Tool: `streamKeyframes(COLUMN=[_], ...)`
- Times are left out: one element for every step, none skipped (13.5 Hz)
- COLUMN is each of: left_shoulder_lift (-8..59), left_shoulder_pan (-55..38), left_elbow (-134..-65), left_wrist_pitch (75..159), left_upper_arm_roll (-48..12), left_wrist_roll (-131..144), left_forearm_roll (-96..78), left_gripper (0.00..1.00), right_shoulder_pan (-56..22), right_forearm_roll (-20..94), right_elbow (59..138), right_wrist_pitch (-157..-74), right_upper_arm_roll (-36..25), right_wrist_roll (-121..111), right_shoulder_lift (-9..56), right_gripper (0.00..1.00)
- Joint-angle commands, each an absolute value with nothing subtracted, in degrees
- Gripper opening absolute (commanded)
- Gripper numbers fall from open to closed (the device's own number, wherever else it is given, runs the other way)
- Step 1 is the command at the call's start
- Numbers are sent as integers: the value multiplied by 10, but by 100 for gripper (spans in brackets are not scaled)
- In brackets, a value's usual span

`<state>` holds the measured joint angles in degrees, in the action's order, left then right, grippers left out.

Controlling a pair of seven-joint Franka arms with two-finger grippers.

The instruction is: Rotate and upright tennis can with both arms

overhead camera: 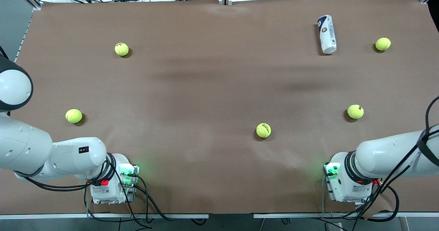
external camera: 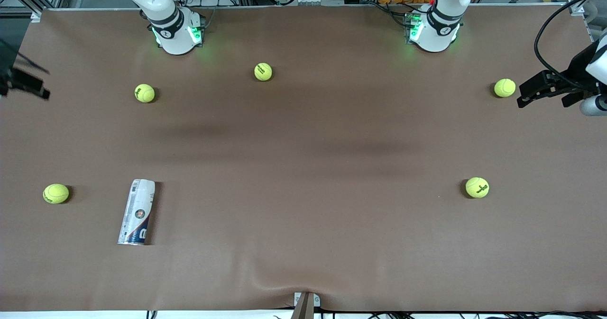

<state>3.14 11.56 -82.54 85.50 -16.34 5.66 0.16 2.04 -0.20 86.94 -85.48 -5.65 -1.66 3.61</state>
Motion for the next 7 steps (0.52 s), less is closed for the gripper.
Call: streamKeyframes(left_shoulder_lift=[34,34,34,34,34,34,34], left_shoulder_pan=[119,119,119,119,120,118,118], left_elbow=[-818,-818,-818,-817,-817,-818,-817], left_wrist_pitch=[856,856,856,856,856,856,856], left_upper_arm_roll=[-164,-164,-164,-164,-164,-164,-164], left_wrist_roll=[59,59,59,59,59,59,60], left_forearm_roll=[-7,-7,-7,-7,-8,-8,-8], left_gripper=[100,100,100,100,100,100,100], right_shoulder_pan=[39,39,38,37,36,35,33], right_forearm_roll=[-4,-3,-1,0,0,0,0], right_elbow=[856,856,855,854,854,853,853], right_wrist_pitch=[-913,-943,-979,-1023,-1069,-1116,-1153], right_upper_arm_roll=[-45,-45,-45,-44,-43,-42,-40], right_wrist_roll=[-22,-32,-41,-52,-68,-82,-82], right_shoulder_lift=[118,145,171,203,230,258,283], right_gripper=[100,100,100,100,100,100,100])
